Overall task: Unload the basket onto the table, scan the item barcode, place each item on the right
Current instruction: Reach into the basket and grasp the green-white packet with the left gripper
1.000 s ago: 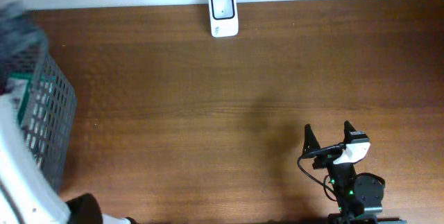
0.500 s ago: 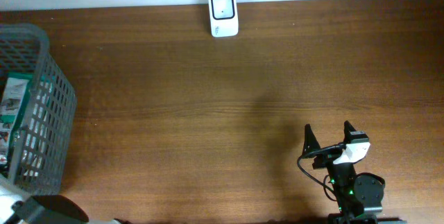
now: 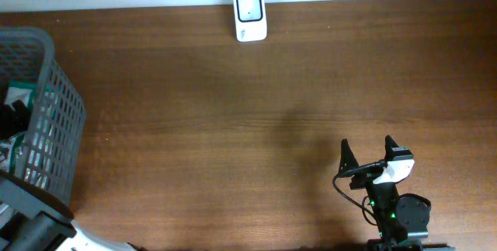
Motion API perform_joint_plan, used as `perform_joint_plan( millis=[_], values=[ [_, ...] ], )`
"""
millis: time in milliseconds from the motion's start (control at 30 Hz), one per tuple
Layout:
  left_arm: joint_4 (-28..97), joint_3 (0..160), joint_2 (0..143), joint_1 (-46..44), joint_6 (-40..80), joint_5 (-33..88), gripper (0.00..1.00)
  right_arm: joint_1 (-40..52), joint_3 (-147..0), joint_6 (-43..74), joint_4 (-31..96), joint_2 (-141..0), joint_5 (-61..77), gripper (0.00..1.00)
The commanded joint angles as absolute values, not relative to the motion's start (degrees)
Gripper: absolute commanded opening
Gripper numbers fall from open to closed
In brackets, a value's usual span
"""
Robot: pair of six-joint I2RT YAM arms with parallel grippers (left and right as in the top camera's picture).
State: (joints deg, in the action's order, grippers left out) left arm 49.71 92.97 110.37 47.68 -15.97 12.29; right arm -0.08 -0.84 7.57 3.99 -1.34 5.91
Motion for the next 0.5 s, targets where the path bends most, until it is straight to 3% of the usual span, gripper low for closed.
perform_joint_plan(
  millis=[0,333,433,467],
  values=[
    [50.0,92.8,112.3,47.2,-21.2,15.7,0.93,-0.4,-0.3,7.9,4.0,-1.1,5.8,0.98],
    [48.3,92.8,118.3,46.2,-22.9,15.5,0.93,-0.4,-0.3,7.9,4.0,-1.1,5.8,0.98],
    [47.1,92.8,119.1,46.2,-22.9,15.4,0.84,-0.4,-0.3,7.9,4.0,-1.1,5.8,0.98],
    [46.5,92.8,119.2,46.2,-22.9,15.4,0.76,-0.4,-0.3,7.9,4.0,-1.1,5.8,0.98]
  ],
)
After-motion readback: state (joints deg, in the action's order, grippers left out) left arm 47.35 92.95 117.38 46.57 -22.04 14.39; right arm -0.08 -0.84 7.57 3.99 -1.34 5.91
